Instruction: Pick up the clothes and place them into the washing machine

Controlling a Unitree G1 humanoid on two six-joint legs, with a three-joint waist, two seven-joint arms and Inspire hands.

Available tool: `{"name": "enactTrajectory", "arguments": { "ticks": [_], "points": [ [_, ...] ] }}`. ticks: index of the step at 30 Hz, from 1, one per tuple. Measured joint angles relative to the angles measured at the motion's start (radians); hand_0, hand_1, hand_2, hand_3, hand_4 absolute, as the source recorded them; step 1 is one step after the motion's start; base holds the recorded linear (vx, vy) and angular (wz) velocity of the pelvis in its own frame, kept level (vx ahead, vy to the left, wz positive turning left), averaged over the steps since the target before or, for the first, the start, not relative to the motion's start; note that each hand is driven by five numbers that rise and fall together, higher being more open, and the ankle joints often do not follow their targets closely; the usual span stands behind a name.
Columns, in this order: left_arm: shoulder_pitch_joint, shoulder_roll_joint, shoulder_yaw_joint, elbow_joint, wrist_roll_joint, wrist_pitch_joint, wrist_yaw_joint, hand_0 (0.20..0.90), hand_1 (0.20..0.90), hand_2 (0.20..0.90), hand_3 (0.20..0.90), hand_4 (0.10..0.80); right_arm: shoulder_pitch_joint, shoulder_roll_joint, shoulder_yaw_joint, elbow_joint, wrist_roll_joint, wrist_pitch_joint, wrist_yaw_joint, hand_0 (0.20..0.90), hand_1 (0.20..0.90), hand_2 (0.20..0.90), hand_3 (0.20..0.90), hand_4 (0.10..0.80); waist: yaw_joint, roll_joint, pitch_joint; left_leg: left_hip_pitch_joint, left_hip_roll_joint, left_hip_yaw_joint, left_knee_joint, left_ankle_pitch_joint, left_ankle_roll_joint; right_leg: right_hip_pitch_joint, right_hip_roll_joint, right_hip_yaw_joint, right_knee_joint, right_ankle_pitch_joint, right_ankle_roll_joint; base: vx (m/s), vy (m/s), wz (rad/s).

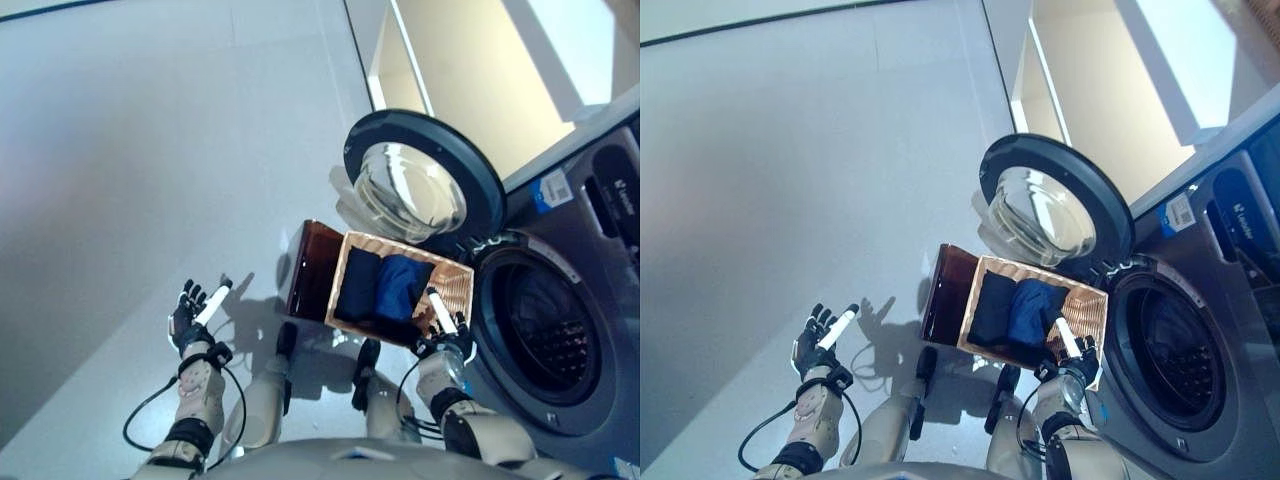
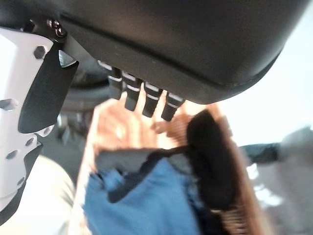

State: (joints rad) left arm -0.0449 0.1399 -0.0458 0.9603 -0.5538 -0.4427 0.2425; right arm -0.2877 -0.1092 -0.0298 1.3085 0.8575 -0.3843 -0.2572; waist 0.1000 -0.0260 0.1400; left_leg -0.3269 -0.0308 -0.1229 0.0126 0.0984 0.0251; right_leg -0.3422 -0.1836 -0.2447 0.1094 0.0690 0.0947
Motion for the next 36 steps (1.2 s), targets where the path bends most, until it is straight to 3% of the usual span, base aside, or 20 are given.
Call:
{"name": "enactTrajectory", "arguments": {
  "ticks": [4, 7, 9, 10, 13, 15, 17, 18, 20, 22, 23, 26, 27, 28, 29, 31, 32, 34, 35, 36],
  "points": [
    [-0.009, 0.02, 0.022, 0.159, 0.106, 0.043, -0.002, 0.9, 0.9, 0.9, 0.9, 0.8, 0.004, -0.015, 0.096, 0.085, -0.279, 0.099, -0.002, 0.9, 0.9, 0.9, 0.9, 0.8, 0.001, -0.003, -0.023, 0.085, -0.001, 0.015, -0.033, -0.008, 0.007, 0.094, 0.004, 0.001, -0.074, 0.02, 0.012, 0.115, 0.072, -0.12],
    [0.014, 0.037, 0.032, 0.171, 0.134, 0.064, -0.004, 0.9, 0.9, 0.9, 0.9, 0.8, 0.031, -0.019, 0.109, 0.09, -0.379, 0.127, 0.0, 0.9, 0.9, 0.9, 0.9, 0.8, 0.003, -0.008, -0.054, 0.096, -0.013, 0.02, -0.028, -0.022, 0.012, 0.109, -0.004, 0.003, -0.077, 0.015, 0.015, 0.135, 0.125, -0.02],
    [0.025, 0.04, 0.035, 0.178, 0.144, 0.069, -0.003, 0.9, 0.9, 0.9, 0.9, 0.8, 0.049, -0.036, 0.108, 0.093, -0.422, 0.139, -0.001, 0.9, 0.9, 0.9, 0.9, 0.8, 0.001, -0.003, -0.056, 0.116, -0.021, 0.027, -0.019, -0.032, 0.025, 0.112, -0.018, 0.008, -0.028, 0.001, 0.021, 0.083, 0.156, 0.03],
    [0.021, 0.038, 0.035, 0.181, 0.15, 0.08, -0.004, 0.9, 0.9, 0.9, 0.9, 0.8, 0.062, -0.051, 0.11, 0.104, -0.449, 0.146, 0.002, 0.9, 0.9, 0.9, 0.9, 0.8, -0.005, 0.007, -0.049, 0.13, -0.034, 0.026, -0.006, -0.05, 0.042, 0.102, -0.035, 0.017, 0.045, -0.017, 0.037, 0.05, 0.112, 0.15],
    [0.021, 0.047, 0.027, 0.171, 0.173, 0.087, -0.003, 0.9, 0.9, 0.9, 0.9, 0.8, 0.074, -0.086, 0.15, 0.103, -0.495, 0.161, 0.0, 0.9, 0.9, 0.9, 0.9, 0.8, -0.02, 0.037, -0.044, 0.18, -0.032, 0.008, 0.014, -0.068, 0.064, 0.054, -0.047, 0.073, 0.234, -0.03, 0.029, 0.105, -0.009, 0.03],
    [0.019, 0.078, 0.027, 0.147, 0.187, 0.088, -0.003, 0.9, 0.9, 0.9, 0.9, 0.8, 0.072, -0.083, 0.182, 0.113, -0.533, 0.167, 0.003, 0.9, 0.9, 0.9, 0.9, 0.8, -0.037, 0.033, -0.044, 0.187, -0.027, -0.016, 0.001, -0.065, 0.067, 0.036, 0.021, 0.164, 0.209, -0.101, 0.009, 0.217, -0.106, 0.11],
    [0.026, 0.095, 0.027, 0.092, 0.193, 0.086, -0.003, 0.9, 0.9, 0.9, 0.9, 0.8, 0.074, -0.083, 0.185, 0.121, -0.555, 0.169, 0.001, 0.9, 0.9, 0.9, 0.9, 0.8, -0.043, 0.014, -0.042, 0.182, -0.029, -0.019, -0.009, -0.064, 0.065, 0.021, 0.067, 0.16, 0.134, -0.106, -0.001, 0.2, -0.133, 0.16],
    [0.028, 0.093, 0.025, 0.072, 0.194, 0.086, -0.003, 0.9, 0.9, 0.9, 0.9, 0.8, 0.078, -0.084, 0.184, 0.122, -0.561, 0.172, -0.001, 0.9, 0.9, 0.9, 0.9, 0.8, -0.043, 0.008, -0.043, 0.179, -0.033, -0.02, -0.015, -0.059, 0.057, 0.024, 0.074, 0.154, 0.106, -0.103, -0.004, 0.198, -0.151, 0.35],
    [0.02, 0.072, 0.015, 0.051, 0.203, 0.087, -0.005, 0.9, 0.9, 0.9, 0.9, 0.8, 0.097, -0.091, 0.182, 0.14, -0.575, 0.192, -0.002, 0.9, 0.9, 0.9, 0.9, 0.8, -0.069, 0.023, -0.034, 0.185, -0.029, -0.063, -0.012, -0.05, 0.039, 0.083, 0.099, 0.156, 0.04, -0.029, -0.041, 0.121, -0.141, 0.7],
    [0.029, 0.069, -0.018, 0.023, 0.206, 0.086, -0.005, 0.9, 0.9, 0.9, 0.9, 0.8, 0.112, -0.089, 0.174, 0.142, -0.575, 0.196, -0.001, 0.9, 0.9, 0.9, 0.9, 0.8, -0.055, 0.024, -0.031, 0.183, -0.016, -0.057, 0.019, -0.047, 0.006, 0.094, 0.127, 0.153, 0.051, -0.053, -0.068, 0.003, -0.098, 0.46],
    [0.009, 0.065, -0.024, 0.013, 0.206, 0.087, -0.012, 0.9, 0.9, 0.9, 0.9, 0.8, 0.111, -0.086, 0.173, 0.146, -0.574, 0.195, -0.002, 0.9, 0.9, 0.9, 0.9, 0.8, -0.061, 0.006, -0.015, 0.113, -0.037, -0.05, 0.158, -0.065, -0.038, 0.095, 0.106, 0.145, 0.064, -0.068, -0.084, -0.068, -0.031, 0.52],
    [-0.009, 0.06, -0.056, 0.013, 0.205, 0.086, -0.026, 0.9, 0.9, 0.9, 0.9, 0.8, 0.085, -0.099, 0.16, 0.167, -0.574, 0.191, -0.008, 0.9, 0.9, 0.9, 0.9, 0.8, -0.032, -0.019, 0.025, 0.047, -0.052, -0.043, 0.329, -0.049, -0.083, 0.111, 0.097, 0.16, 0.084, -0.087, -0.11, 0.044, 0.001, 0.1],
    [-0.01, 0.05, -0.054, 0.022, 0.205, 0.086, -0.026, 0.9, 0.9, 0.9, 0.9, 0.8, 0.065, -0.109, 0.159, 0.164, -0.574, 0.186, -0.012, 0.9, 0.9, 0.9, 0.9, 0.8, -0.034, -0.021, 0.03, 0.003, -0.039, -0.034, 0.369, -0.046, -0.093, 0.111, 0.092, 0.15, 0.072, -0.082, -0.12, 0.233, 0.125, -0.16],
    [-0.013, 0.049, -0.054, 0.031, 0.204, 0.087, -0.027, 0.9, 0.9, 0.9, 0.9, 0.8, 0.056, -0.109, 0.158, 0.163, -0.574, 0.187, -0.018, 0.9, 0.9, 0.9, 0.9, 0.8, -0.035, -0.02, 0.03, -0.006, 0.021, 0.021, 0.285, -0.057, -0.083, 0.115, 0.096, 0.129, 0.036, -0.08, -0.123, 0.183, 0.096, -0.14],
    [-0.013, 0.049, -0.054, 0.029, 0.203, 0.087, -0.027, 0.9, 0.9, 0.9, 0.9, 0.8, 0.05, -0.108, 0.152, 0.157, -0.573, 0.188, -0.027, 0.9, 0.9, 0.9, 0.9, 0.8, -0.031, -0.018, 0.038, 0.006, 0.061, 0.058, 0.213, -0.056, -0.087, 0.121, 0.1, 0.124, 0.013, -0.074, -0.126, 0.147, 0.143, -0.12],
    [0.001, 0.035, -0.065, 0.026, 0.203, 0.088, -0.027, 0.9, 0.9, 0.9, 0.9, 0.8, 0.06, -0.122, 0.147, 0.146, -0.571, 0.187, -0.032, 0.9, 0.9, 0.9, 0.9, 0.8, -0.044, 0.01, 0.028, 0.032, 0.12, 0.072, 0.123, -0.051, -0.095, 0.127, 0.123, 0.118, -0.014, -0.056, -0.119, -0.015, 0.135, 0.07],
    [0.002, 0.026, -0.078, 0.02, 0.201, 0.089, -0.026, 0.9, 0.9, 0.9, 0.9, 0.8, 0.066, -0.138, 0.145, 0.15, -0.571, 0.191, -0.033, 0.9, 0.9, 0.9, 0.9, 0.8, -0.054, 0.033, 0.035, 0.057, 0.127, 0.061, 0.099, -0.052, -0.095, 0.126, 0.132, 0.115, -0.006, -0.037, -0.116, -0.055, 0.15, 0.12],
    [0.0, 0.021, -0.104, 0.01, 0.201, 0.088, -0.026, 0.9, 0.9, 0.9, 0.9, 0.8, 0.049, -0.171, 0.141, 0.155, -0.572, 0.191, -0.041, 0.9, 0.9, 0.9, 0.9, 0.8, -0.058, 0.07, 0.045, 0.092, 0.095, 0.066, 0.072, -0.053, -0.086, 0.102, 0.139, 0.125, -0.007, -0.028, -0.1, -0.03, 0.156, -0.24],
    [-0.001, 0.021, -0.103, 0.009, 0.201, 0.09, -0.026, 0.9, 0.9, 0.9, 0.9, 0.8, 0.042, -0.177, 0.14, 0.157, -0.572, 0.191, -0.052, 0.9, 0.9, 0.9, 0.9, 0.8, -0.055, 0.083, 0.046, 0.113, 0.084, 0.065, 0.036, -0.038, -0.029, 0.088, 0.141, 0.139, -0.001, -0.02, -0.089, -0.102, 0.154, -0.52],
    [0.001, 0.033, -0.101, -0.015, 0.191, 0.09, -0.023, 0.9, 0.9, 0.9, 0.9, 0.8, 0.035, -0.175, 0.141, 0.158, -0.573, 0.194, -0.053, 0.9, 0.9, 0.9, 0.9, 0.8, -0.05, 0.075, 0.049, 0.125, 0.072, 0.113, 0.006, -0.022, -0.023, 0.055, 0.125, 0.158, 0.021, -0.01, -0.077, -0.125, 0.121, -0.63]
  ]
}}
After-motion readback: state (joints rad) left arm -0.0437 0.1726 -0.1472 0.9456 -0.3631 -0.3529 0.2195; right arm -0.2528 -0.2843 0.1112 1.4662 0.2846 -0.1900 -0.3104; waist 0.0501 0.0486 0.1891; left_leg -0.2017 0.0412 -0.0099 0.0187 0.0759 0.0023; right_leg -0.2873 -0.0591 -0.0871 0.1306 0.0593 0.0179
